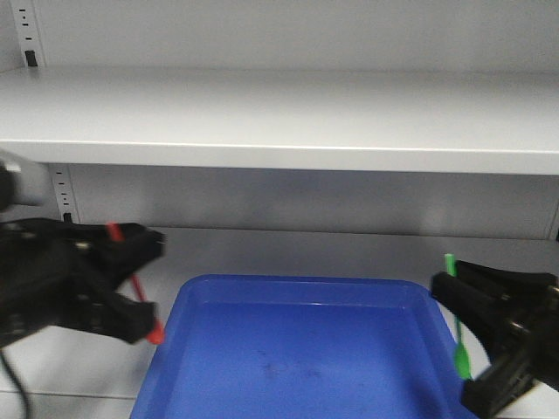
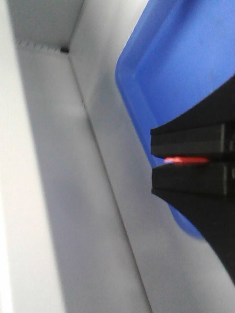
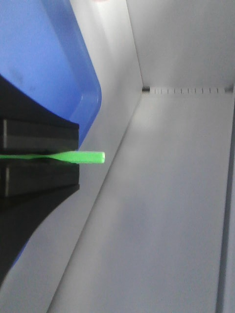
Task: Sort red and green spoons into left cabinet
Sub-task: 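Extend both grippers over the blue tray with the spoons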
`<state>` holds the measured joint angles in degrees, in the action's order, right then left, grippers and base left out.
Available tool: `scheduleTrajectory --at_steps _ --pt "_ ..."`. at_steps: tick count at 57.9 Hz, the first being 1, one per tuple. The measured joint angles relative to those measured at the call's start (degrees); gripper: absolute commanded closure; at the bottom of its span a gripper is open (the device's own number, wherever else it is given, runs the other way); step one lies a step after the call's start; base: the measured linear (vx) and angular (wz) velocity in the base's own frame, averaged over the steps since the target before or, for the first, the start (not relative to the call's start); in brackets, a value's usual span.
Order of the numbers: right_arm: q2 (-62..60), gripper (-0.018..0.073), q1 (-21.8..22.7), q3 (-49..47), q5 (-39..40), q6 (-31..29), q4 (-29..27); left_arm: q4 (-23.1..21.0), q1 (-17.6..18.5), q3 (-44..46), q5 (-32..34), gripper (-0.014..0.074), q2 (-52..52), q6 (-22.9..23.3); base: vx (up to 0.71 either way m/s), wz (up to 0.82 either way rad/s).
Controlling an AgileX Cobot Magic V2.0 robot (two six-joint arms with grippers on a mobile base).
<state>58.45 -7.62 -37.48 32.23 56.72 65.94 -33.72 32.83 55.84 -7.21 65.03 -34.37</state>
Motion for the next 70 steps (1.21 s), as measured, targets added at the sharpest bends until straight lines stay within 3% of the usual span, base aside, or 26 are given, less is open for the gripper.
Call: scheduleTrajectory --at_steps 15,23,30,38,56,63,70 --pt "10.5 0.0562 0.0 -3.8 5.9 0.0 0.3 -0.1 7.4 3.0 5.3 0.0594 10.6 -0.3 0.0 0.0" --pt "14.6 0.0547 0.0 -3.9 6.5 -0.9 0.3 -0.1 9.5 3.3 10.0 0.0589 14.7 -0.3 0.0 0.0" --pt "16.4 0.0478 0.0 -3.9 6.7 -2.5 0.3 0.0 10.3 3.3 11.9 0.0554 16.7 -0.3 0.0 0.0" --pt "16.7 0.0341 0.0 -3.9 8.7 -5.2 0.3 0.0 10.5 3.3 13.1 0.0441 17.6 -0.3 0.0 0.0" --pt "16.7 -0.0066 0.0 -3.9 8.5 -6.0 -0.1 0.0 10.5 3.3 15.9 0.0064 18.5 -0.3 0.0 0.0" --pt "16.7 -0.0111 0.0 -3.9 7.1 -6.0 -1.9 0.0 10.5 3.3 18.5 0.0001 18.5 -0.3 0.0 0.0" --pt "16.3 -0.0097 0.0 -3.9 6.5 -6.6 -2.3 -0.1 10.5 3.3 19.4 0.0006 18.5 -0.6 0.0 0.0"
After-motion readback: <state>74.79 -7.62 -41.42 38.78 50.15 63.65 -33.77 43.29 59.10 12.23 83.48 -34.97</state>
